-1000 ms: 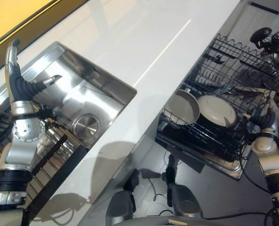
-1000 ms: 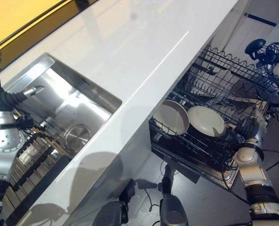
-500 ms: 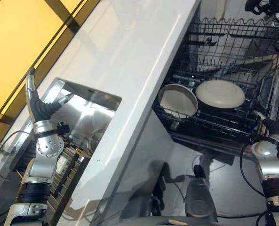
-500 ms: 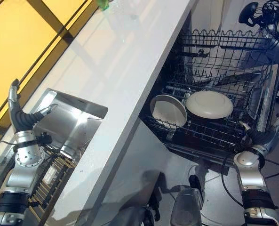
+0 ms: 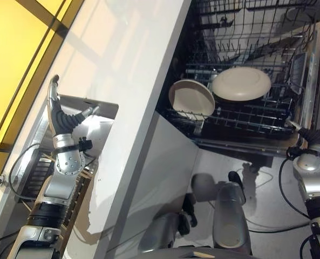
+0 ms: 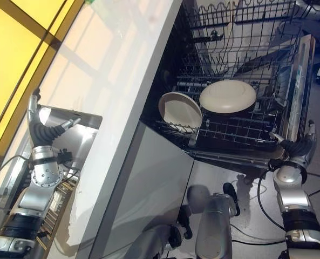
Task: Pick up plates and place into dishwasher.
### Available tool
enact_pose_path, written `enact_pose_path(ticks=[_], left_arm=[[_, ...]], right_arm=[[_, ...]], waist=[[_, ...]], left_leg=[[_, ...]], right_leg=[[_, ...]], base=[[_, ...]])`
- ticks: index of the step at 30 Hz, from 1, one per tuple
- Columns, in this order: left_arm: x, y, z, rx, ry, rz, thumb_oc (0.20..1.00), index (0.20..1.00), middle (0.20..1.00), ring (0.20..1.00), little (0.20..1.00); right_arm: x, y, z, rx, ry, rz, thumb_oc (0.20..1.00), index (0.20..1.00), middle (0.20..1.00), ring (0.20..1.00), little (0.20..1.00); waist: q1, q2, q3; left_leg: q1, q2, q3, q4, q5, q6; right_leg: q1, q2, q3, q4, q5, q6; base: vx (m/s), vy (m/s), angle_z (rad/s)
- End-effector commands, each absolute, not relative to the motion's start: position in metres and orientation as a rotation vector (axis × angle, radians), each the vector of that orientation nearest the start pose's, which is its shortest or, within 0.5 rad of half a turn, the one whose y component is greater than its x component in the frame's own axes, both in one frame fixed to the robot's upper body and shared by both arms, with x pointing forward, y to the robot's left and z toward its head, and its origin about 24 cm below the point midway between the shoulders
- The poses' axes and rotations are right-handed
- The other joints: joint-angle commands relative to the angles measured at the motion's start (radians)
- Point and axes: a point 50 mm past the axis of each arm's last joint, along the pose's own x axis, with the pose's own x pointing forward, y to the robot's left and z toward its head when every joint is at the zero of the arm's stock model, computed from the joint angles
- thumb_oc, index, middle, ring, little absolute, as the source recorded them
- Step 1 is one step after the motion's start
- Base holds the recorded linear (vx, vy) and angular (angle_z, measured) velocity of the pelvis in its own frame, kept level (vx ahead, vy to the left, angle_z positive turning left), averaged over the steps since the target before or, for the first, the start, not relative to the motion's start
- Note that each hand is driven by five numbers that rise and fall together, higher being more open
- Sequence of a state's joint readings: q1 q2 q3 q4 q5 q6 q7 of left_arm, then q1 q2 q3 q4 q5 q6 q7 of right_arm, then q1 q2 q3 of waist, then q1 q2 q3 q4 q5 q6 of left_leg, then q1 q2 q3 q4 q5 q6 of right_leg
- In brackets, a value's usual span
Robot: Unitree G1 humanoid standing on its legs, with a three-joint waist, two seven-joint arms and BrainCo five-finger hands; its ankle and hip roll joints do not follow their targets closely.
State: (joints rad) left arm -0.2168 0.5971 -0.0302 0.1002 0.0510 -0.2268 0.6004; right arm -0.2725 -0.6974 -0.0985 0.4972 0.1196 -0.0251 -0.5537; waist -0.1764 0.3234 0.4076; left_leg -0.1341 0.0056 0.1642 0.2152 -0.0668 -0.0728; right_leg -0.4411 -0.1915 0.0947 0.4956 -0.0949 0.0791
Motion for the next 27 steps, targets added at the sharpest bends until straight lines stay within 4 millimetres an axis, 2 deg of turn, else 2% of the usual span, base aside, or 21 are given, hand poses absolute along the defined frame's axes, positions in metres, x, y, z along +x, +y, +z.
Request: enact_pose_path(ticks=[1, 6, 12, 18, 24, 27], left_arm=[[0.273, 0.266, 0.151, 0.466, -0.539, 0.575, 1.0, 1.0, 1.0, 1.0, 1.0], [0.274, 0.265, 0.153, 0.447, -0.537, 0.566, 1.0, 1.0, 1.0, 1.0, 1.0], [0.276, 0.261, 0.16, 0.458, -0.562, 0.559, 1.0, 1.0, 1.0, 1.0, 1.0], [0.278, 0.256, 0.162, 0.455, -0.566, 0.546, 1.0, 1.0, 1.0, 1.0, 1.0], [0.279, 0.251, 0.162, 0.459, -0.569, 0.55, 1.0, 1.0, 1.0, 1.0, 1.0], [0.278, 0.252, 0.159, 0.462, -0.561, 0.561, 1.0, 1.0, 1.0, 1.0, 1.0]], right_arm=[[0.279, -0.354, 0.115, -0.605, -0.078, -0.749, 1.0, 1.0, 1.0, 1.0, 1.0], [0.279, -0.351, 0.111, -0.602, -0.067, -0.717, 1.0, 1.0, 1.0, 1.0, 1.0], [0.29, -0.338, 0.108, -0.555, -0.058, -0.605, 1.0, 1.0, 1.0, 1.0, 1.0], [0.315, -0.292, 0.115, -0.515, -0.128, -0.372, 1.0, 1.0, 1.0, 1.0, 1.0], [0.327, -0.263, 0.121, -0.45, -0.189, -0.248, 1.0, 1.0, 1.0, 1.0, 1.0], [0.334, -0.25, 0.132, -0.389, -0.242, -0.219, 1.0, 1.0, 1.0, 1.0, 1.0]], waist=[[0.01, -0.018, -0.025], [0.018, -0.034, -0.018], [0.038, -0.043, 0.0], [0.062, -0.041, 0.011], [0.089, -0.041, 0.006], [0.107, -0.034, 0.007]], left_leg=[[-0.137, 0.039, -0.07, 0.125, 0.014, -0.024], [-0.161, 0.028, -0.068, 0.144, 0.003, -0.014], [-0.223, 0.018, -0.071, 0.185, -0.008, -0.002], [-0.246, 0.005, -0.069, 0.216, -0.024, 0.002], [-0.275, -0.001, -0.06, 0.253, -0.043, 0.01], [-0.291, -0.013, -0.058, 0.271, -0.053, 0.011]], right_leg=[[0.064, -0.07, -0.013, 0.02, -0.084, -0.006], [0.036, -0.084, -0.012, 0.033, -0.077, 0.002], [-0.018, -0.096, -0.012, 0.052, -0.062, 0.008], [-0.028, -0.114, -0.012, 0.055, -0.053, 0.014], [-0.039, -0.147, -0.019, 0.064, -0.044, 0.017], [-0.048, -0.163, -0.025, 0.079, -0.039, 0.013]], base=[[0.06, 0.08, 0.04], [0.04, 0.047, 0.06], [-0.01, 0.006, 0.15], [0.09, 0.041, 0.08], [0.1, 0.047, 0.1], [0.09, 0.048, 0.09]])
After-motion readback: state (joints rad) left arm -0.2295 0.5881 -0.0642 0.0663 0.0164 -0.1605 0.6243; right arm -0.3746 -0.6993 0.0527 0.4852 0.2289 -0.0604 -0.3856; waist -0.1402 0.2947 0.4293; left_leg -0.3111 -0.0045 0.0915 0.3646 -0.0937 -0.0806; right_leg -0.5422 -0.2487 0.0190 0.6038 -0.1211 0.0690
